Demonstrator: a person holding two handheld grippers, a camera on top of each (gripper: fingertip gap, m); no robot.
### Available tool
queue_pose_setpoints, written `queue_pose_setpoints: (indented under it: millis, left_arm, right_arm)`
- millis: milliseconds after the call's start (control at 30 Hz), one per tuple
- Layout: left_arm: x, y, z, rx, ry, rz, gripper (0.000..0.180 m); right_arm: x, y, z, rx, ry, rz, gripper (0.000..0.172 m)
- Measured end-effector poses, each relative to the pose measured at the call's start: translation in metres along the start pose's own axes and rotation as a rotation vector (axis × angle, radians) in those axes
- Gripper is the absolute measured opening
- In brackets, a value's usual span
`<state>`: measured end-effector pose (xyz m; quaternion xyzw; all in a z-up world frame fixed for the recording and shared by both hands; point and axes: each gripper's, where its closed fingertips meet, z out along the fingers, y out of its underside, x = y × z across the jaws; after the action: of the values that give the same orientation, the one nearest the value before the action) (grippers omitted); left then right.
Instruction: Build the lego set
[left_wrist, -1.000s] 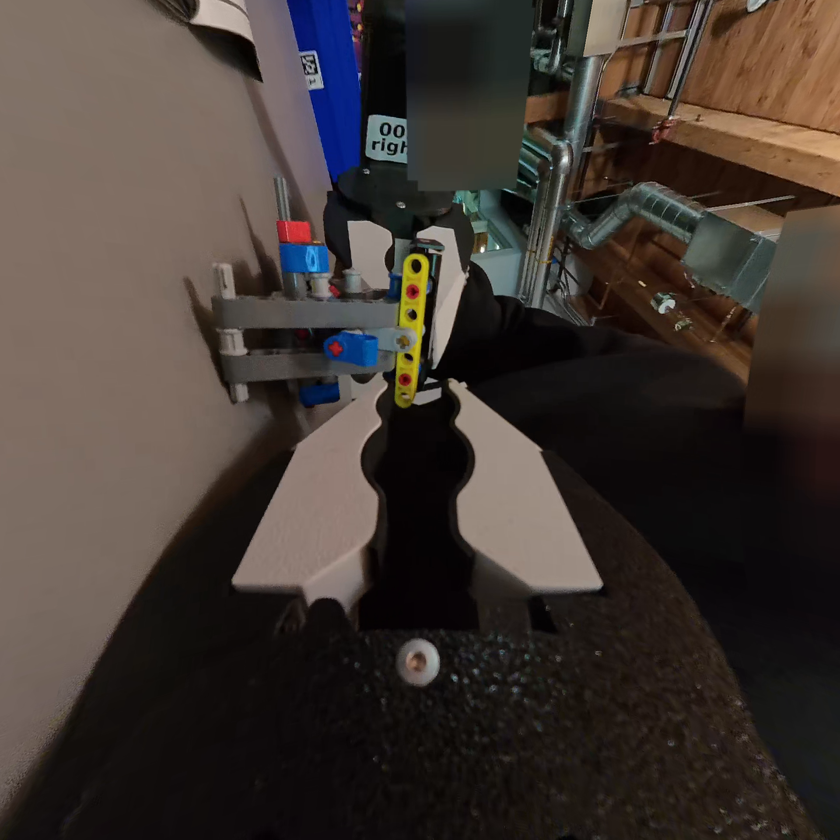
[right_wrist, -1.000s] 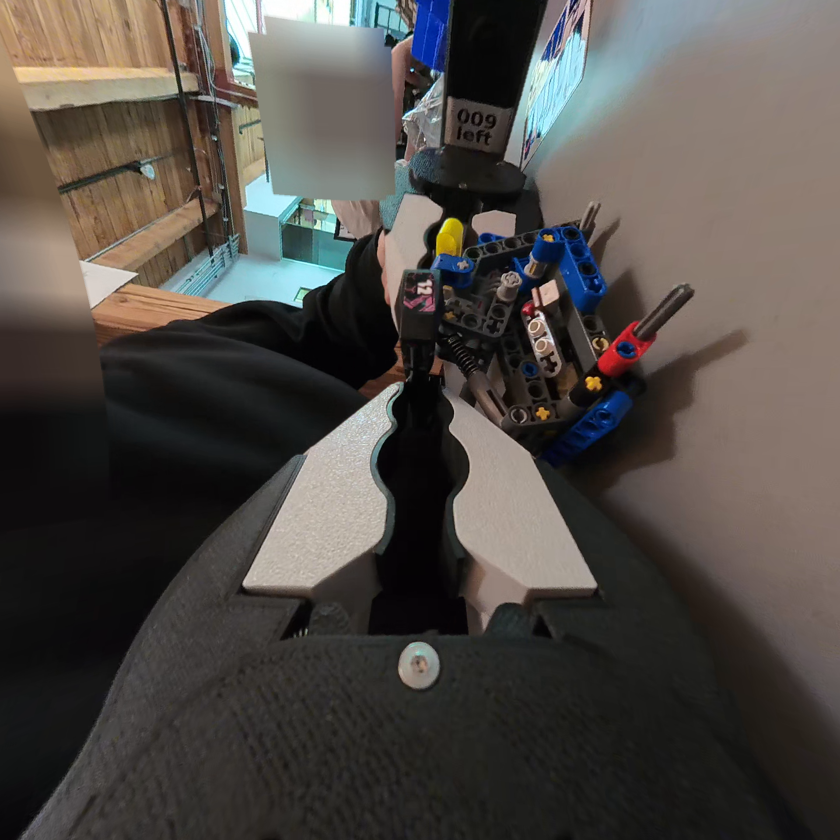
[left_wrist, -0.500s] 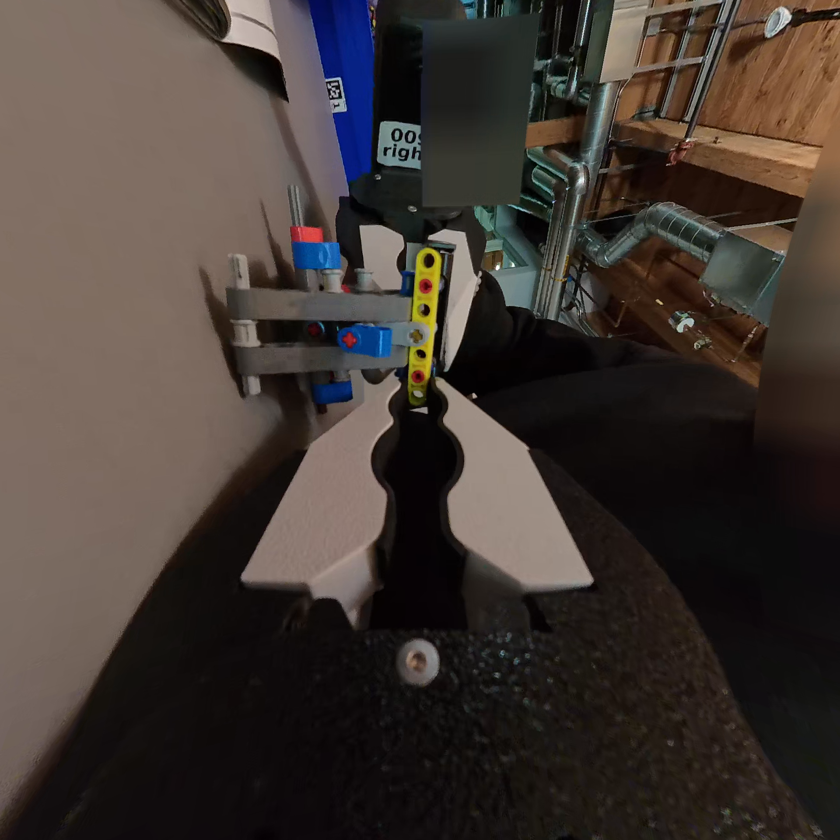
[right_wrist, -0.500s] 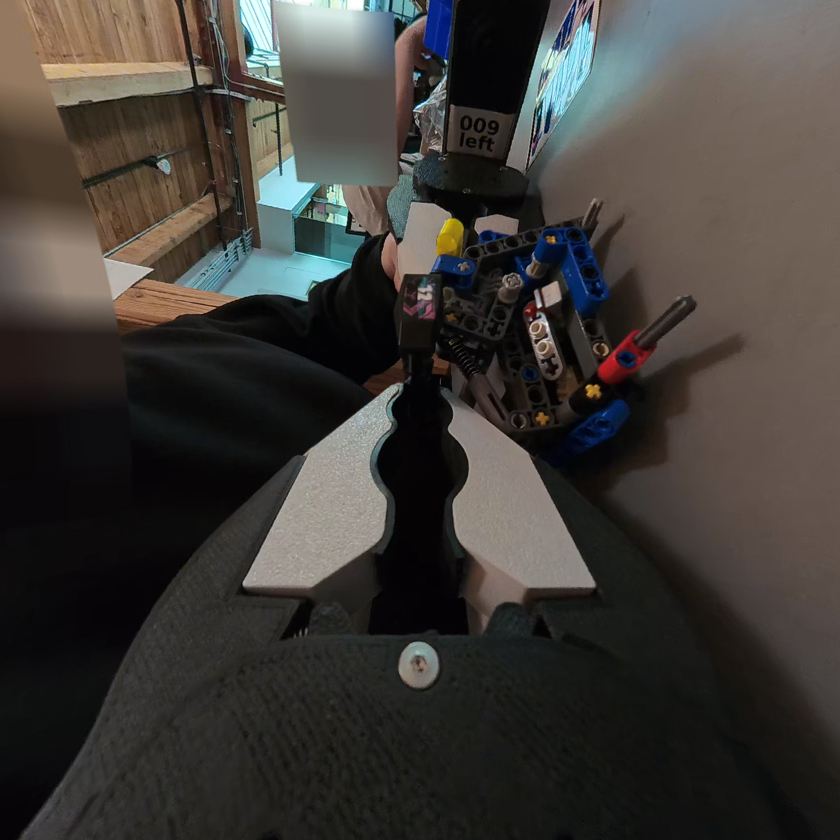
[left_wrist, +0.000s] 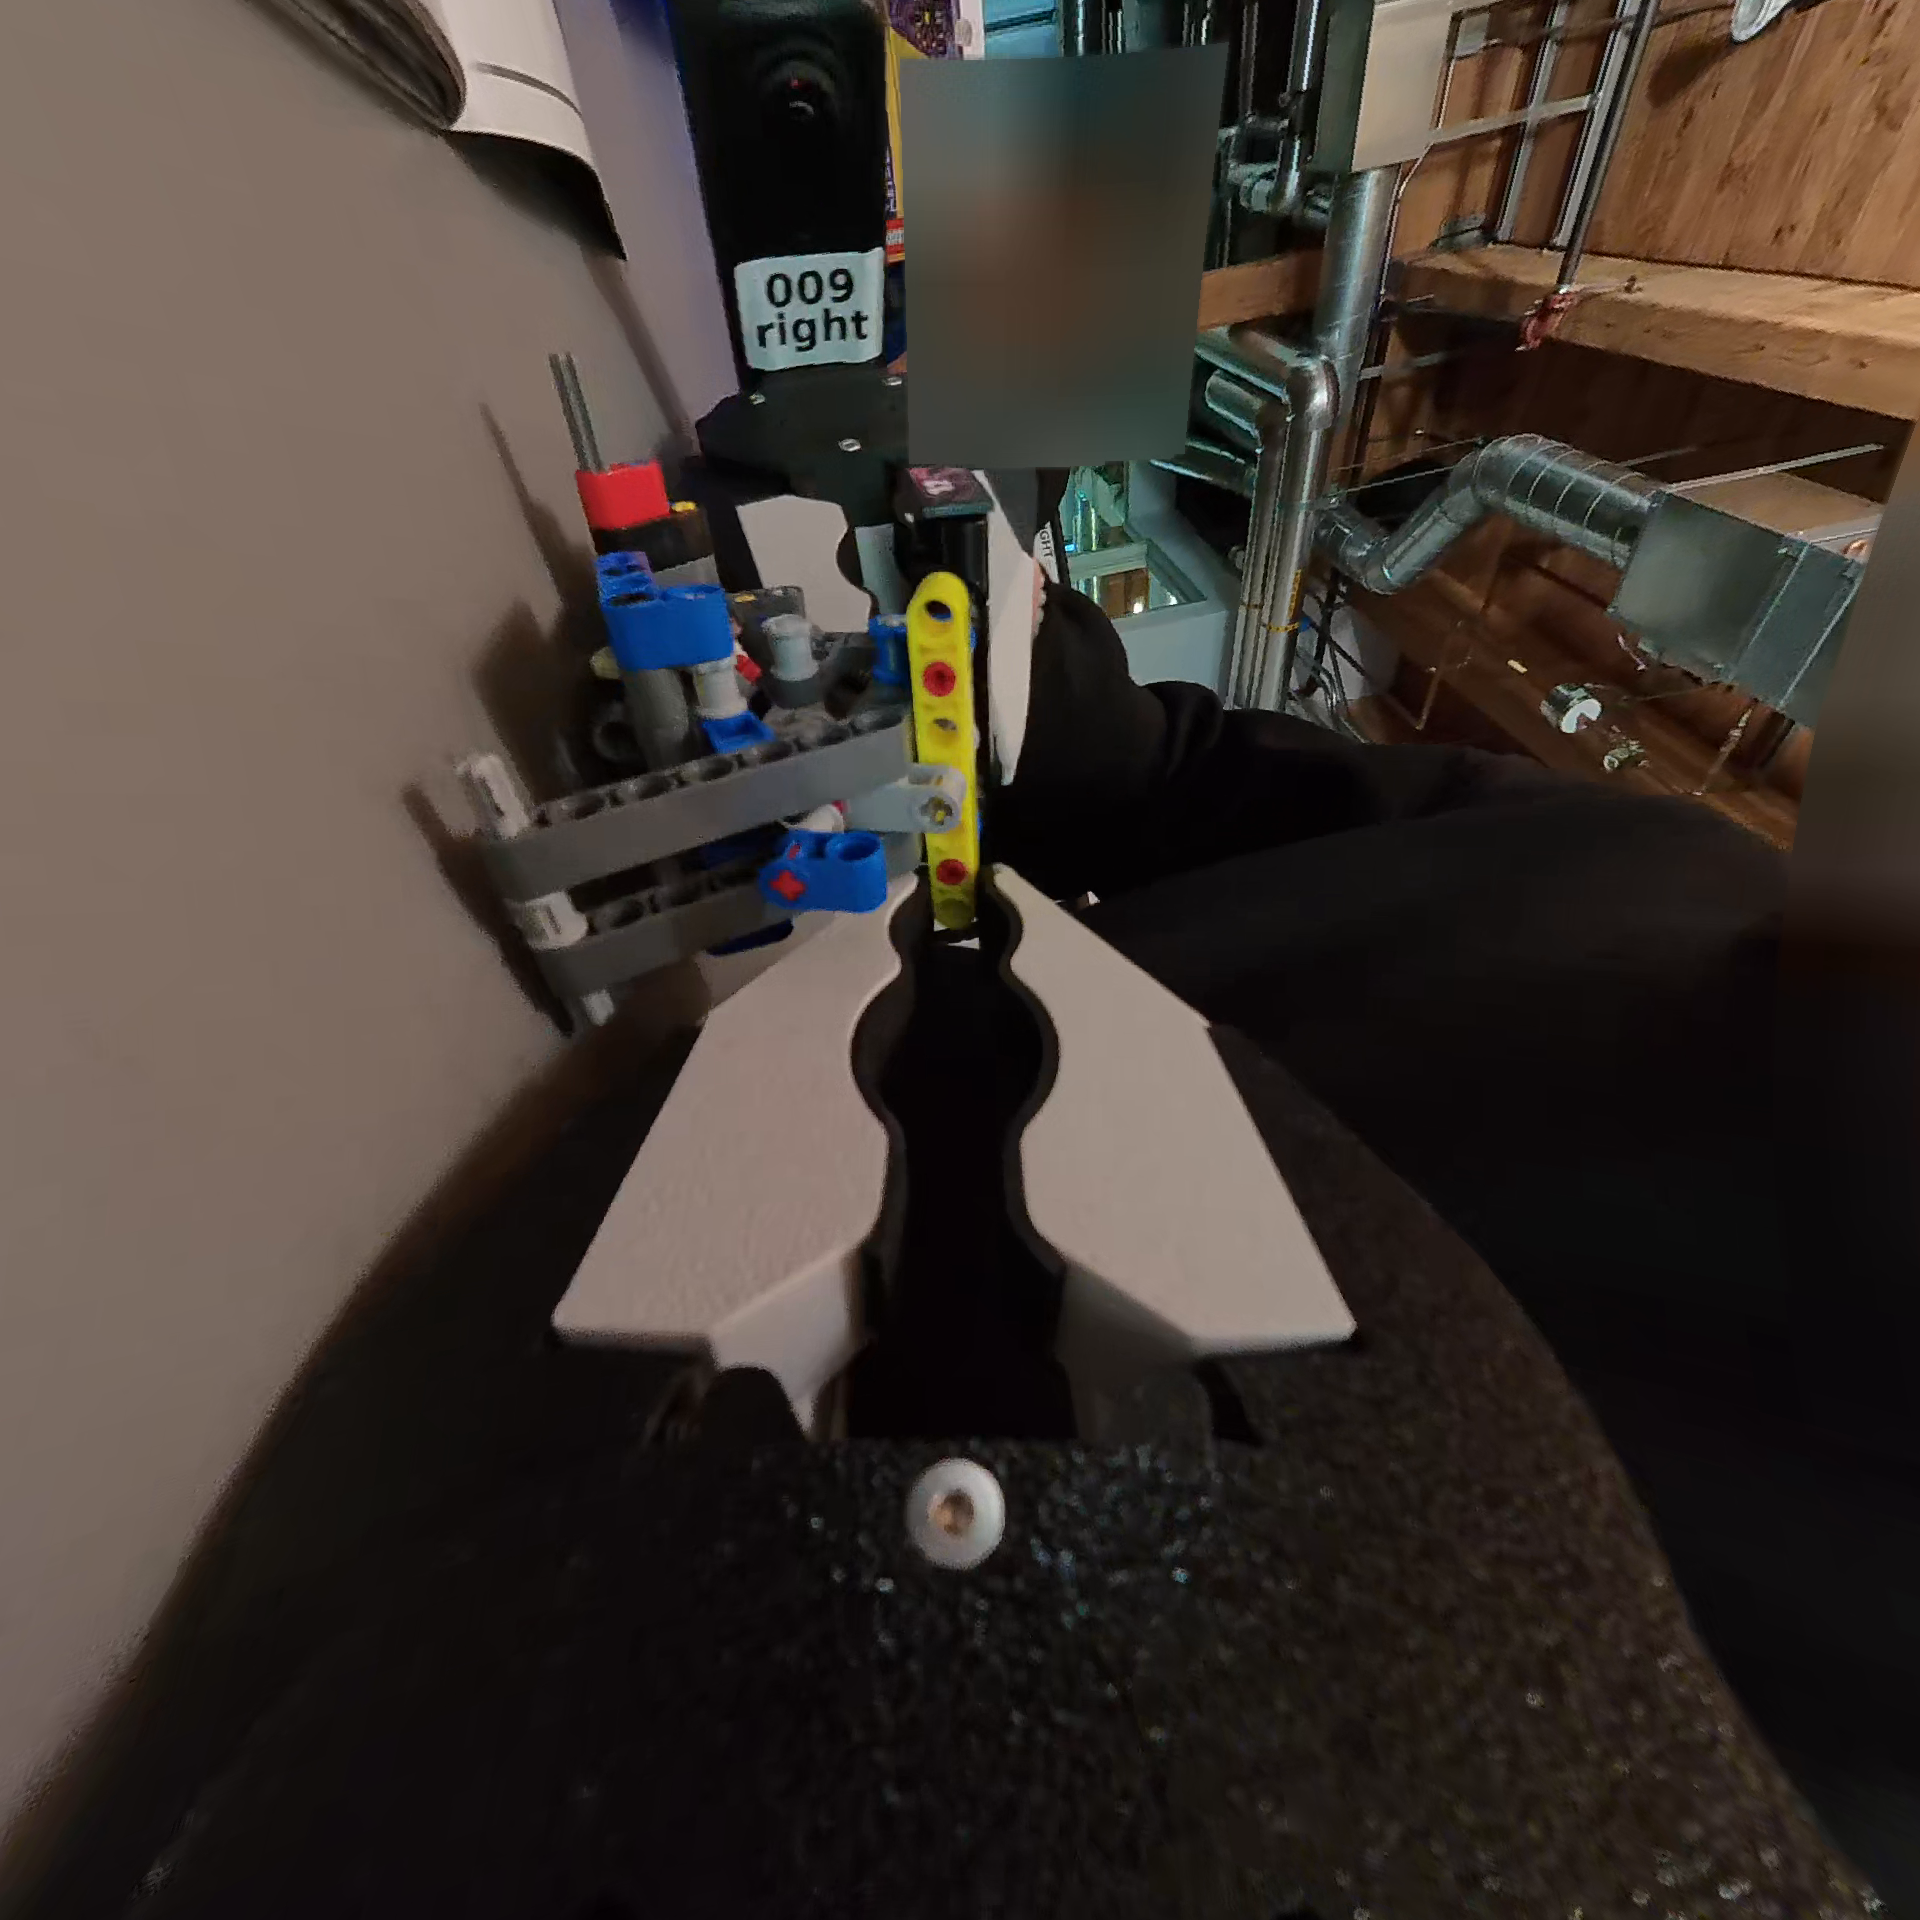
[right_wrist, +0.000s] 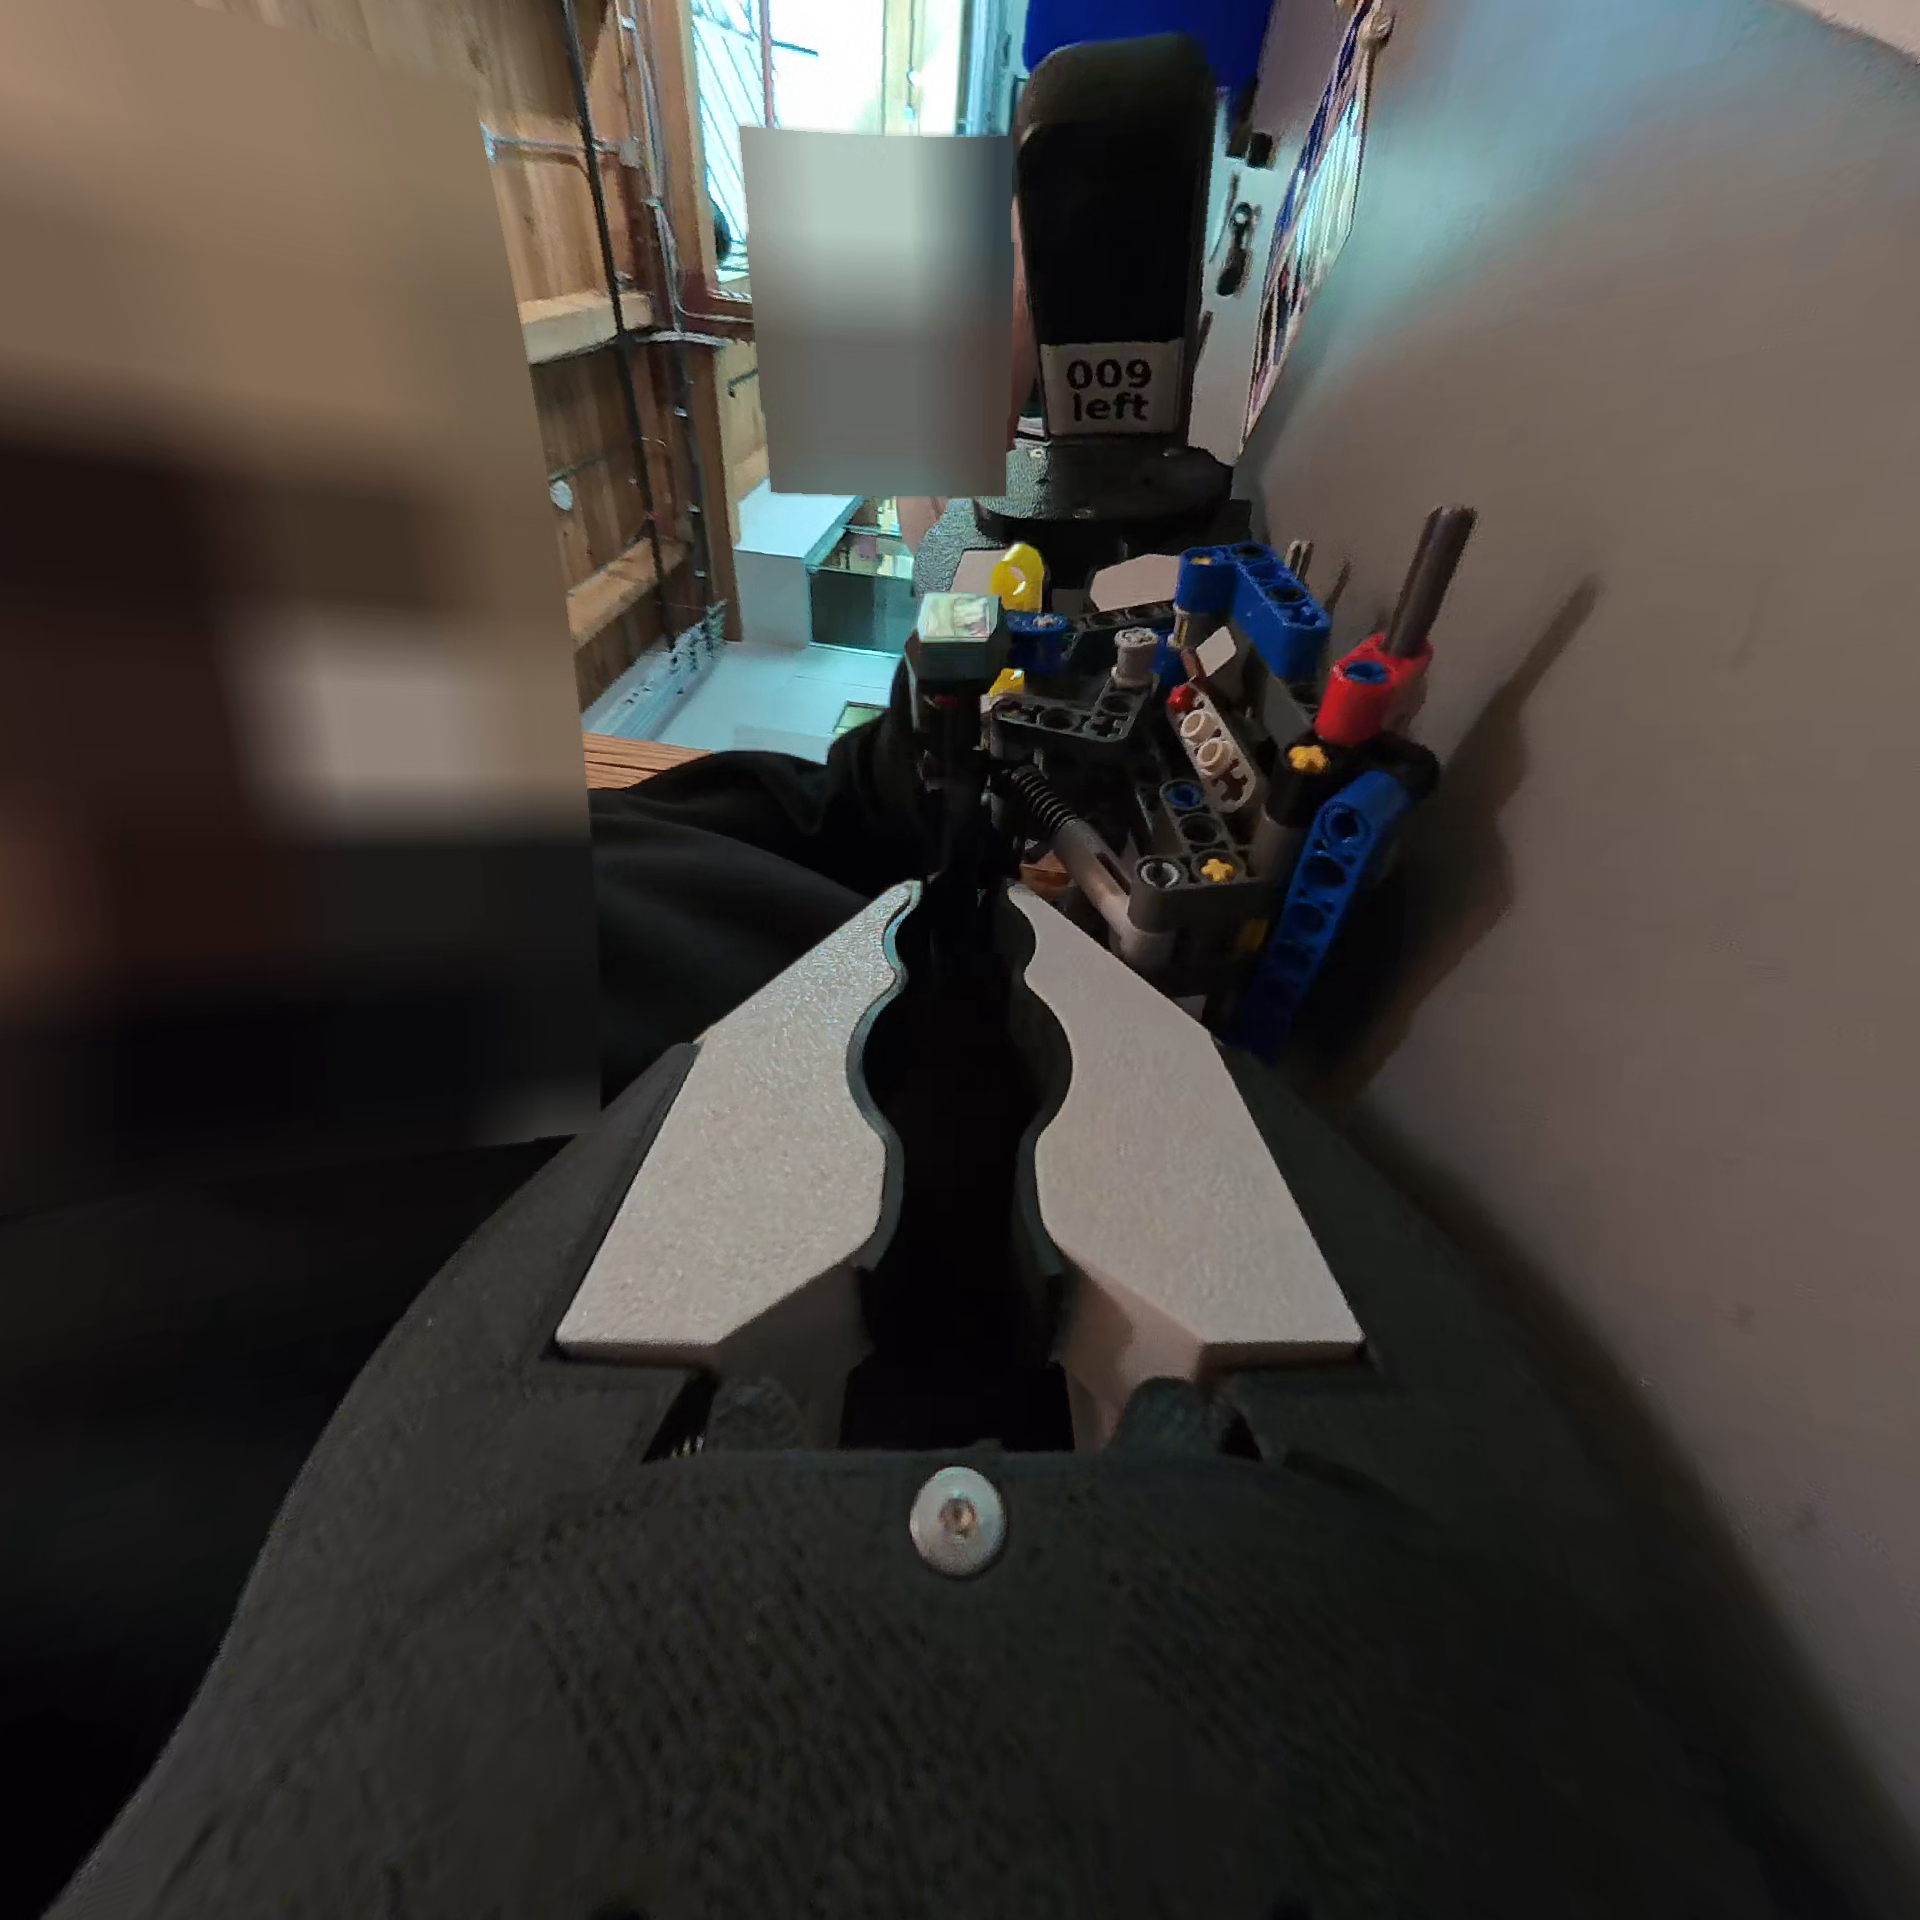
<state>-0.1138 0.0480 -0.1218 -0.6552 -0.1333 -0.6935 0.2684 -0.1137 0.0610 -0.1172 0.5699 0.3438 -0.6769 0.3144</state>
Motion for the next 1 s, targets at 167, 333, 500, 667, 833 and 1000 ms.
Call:
queue_pose_setpoints:
  millis: [167, 333, 500, 667, 833, 1000]
  left_arm:
    - [0.002, 0.003, -0.001, 0.013, -0.009, 0.051, 0.006]
    - [0.009, 0.023, -0.008, -0.039, -0.059, 0.219, 0.005]
    - [0.014, 0.003, -0.039, 0.046, -0.377, 0.774, 0.010]
    - [0.006, -0.017, -0.046, -0.018, -0.549, 1.111, 0.046]
    - [-0.015, -0.019, -0.022, -0.217, -0.569, 1.206, 0.065]
    - [-0.021, -0.026, -0.014, -0.269, -0.614, 1.367, 0.043]
  right_arm:
    - [-0.003, -0.003, -0.001, 0.020, -0.066, 0.061, 0.009]
    - [-0.005, -0.004, -0.004, 0.013, -0.092, 0.093, 0.008]
    - [-0.006, -0.003, -0.004, 0.003, -0.091, 0.105, 0.008]
    - [-0.004, 0.000, -0.003, -0.034, -0.052, 0.078, 0.008]
    - [-0.004, 0.001, -0.002, -0.044, -0.035, 0.063, 0.009]
    - [-0.004, 0.000, -0.005, -0.042, -0.034, 0.060, 0.009]
